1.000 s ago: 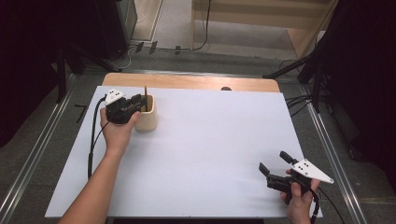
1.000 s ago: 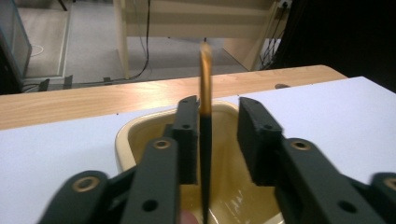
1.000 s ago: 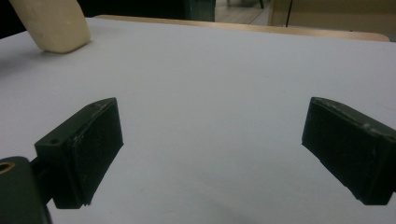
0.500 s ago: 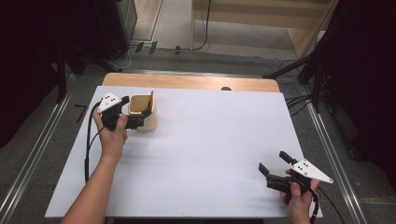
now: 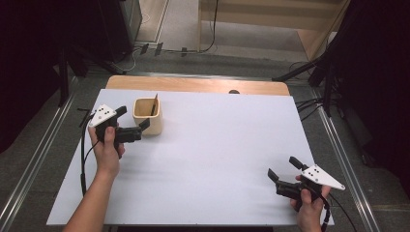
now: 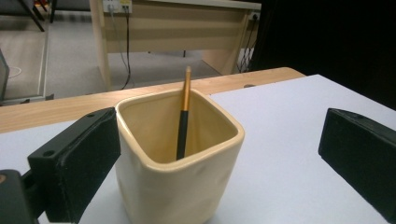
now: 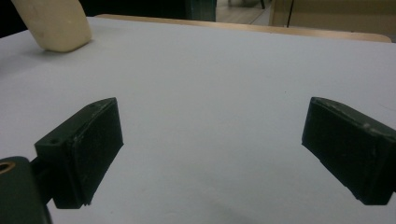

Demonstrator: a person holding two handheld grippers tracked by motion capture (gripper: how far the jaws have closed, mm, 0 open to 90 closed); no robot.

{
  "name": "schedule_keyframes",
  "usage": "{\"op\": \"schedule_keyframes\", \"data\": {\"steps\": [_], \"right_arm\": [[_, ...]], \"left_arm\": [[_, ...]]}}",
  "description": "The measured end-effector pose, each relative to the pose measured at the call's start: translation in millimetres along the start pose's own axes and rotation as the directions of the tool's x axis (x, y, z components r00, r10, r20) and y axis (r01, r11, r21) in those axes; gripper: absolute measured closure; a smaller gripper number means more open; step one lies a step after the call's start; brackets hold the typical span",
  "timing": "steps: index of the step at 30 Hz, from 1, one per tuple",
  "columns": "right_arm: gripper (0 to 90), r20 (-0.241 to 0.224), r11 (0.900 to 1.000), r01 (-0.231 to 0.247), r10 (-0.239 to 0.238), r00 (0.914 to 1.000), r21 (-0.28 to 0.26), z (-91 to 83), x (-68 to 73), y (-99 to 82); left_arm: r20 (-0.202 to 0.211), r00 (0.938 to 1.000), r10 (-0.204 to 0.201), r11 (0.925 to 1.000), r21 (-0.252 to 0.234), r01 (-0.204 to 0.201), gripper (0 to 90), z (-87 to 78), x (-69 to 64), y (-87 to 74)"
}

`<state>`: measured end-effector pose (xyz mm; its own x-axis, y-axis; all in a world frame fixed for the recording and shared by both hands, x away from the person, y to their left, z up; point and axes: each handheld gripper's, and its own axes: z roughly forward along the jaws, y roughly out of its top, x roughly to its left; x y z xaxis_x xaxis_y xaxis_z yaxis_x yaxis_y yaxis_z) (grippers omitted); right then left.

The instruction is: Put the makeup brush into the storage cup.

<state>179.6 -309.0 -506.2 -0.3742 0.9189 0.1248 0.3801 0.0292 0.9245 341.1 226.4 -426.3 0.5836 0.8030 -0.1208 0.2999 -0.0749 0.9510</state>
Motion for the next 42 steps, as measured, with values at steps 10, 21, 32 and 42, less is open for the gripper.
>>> {"op": "schedule_keyframes", "data": {"steps": [10,21,32,42], "right_arm": [[5.2,-0.001,1.0,-0.001,0.001,1.0,0.001,0.8,0.8,-0.2],[5.2,0.0,1.0,0.0,0.0,1.0,0.001,0.9,0.7,-0.6],[5.2,-0.005,1.0,0.006,-0.006,1.0,0.001,1.1,3.1,-0.5],[5.2,0.005,1.0,-0.004,0.004,1.0,0.006,1.3,0.8,-1.7]], "left_arm": [[-0.009,0.9999,0.009,0.9999,-0.006,-0.009,0.0,-22.9,-2.8,-7.3],[-0.024,0.9997,0.009,0.9999,-0.006,-0.009,0.0,-46.6,-1.6,-22.3],[-0.037,0.9993,-0.004,0.9998,0.019,0.005,0.0,-66.1,-1.5,-47.6],[-0.046,0.9988,-0.013,0.9999,0.011,0.013,0.0,-81.3,-0.9,-64.9]]}}
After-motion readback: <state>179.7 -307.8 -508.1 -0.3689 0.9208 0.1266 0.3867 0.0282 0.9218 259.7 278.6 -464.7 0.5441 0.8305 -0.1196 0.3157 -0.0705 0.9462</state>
